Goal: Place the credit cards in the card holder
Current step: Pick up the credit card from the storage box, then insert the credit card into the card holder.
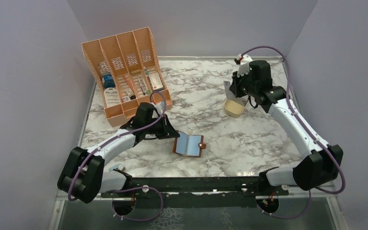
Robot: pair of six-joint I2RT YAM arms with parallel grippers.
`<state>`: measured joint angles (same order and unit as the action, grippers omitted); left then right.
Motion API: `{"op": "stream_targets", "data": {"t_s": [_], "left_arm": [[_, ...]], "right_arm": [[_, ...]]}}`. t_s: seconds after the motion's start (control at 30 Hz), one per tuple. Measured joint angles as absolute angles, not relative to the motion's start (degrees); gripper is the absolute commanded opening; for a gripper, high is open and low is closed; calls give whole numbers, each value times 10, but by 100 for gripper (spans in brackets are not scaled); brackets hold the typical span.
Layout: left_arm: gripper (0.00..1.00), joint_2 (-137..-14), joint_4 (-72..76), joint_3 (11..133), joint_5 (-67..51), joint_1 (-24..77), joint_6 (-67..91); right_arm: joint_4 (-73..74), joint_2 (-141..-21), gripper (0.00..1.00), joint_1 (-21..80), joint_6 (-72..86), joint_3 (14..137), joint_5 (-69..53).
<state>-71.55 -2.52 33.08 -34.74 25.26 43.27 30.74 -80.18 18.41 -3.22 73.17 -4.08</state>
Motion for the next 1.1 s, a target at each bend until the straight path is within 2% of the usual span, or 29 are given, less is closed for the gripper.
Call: {"op": "stream_targets", "data": {"t_s": [0.17, 0.4, 0.83, 0.97, 1.1], "left_arm": [[0, -731, 15, 317, -345, 253, 457], [0, -742, 58, 287, -338, 253, 483], [0, -758, 85, 263, -316, 253, 494], [6, -763, 86, 262, -314, 253, 494], [17, -771, 85, 262, -313, 253, 493]], "right_arm": [[281, -734, 1, 184, 126, 676, -140], [216, -712, 1, 188, 314, 533, -300], [123, -669, 1, 240, 442, 388, -354], [109, -678, 1, 283, 464, 370, -352], [77, -709, 1, 327, 479, 370, -344]]}}
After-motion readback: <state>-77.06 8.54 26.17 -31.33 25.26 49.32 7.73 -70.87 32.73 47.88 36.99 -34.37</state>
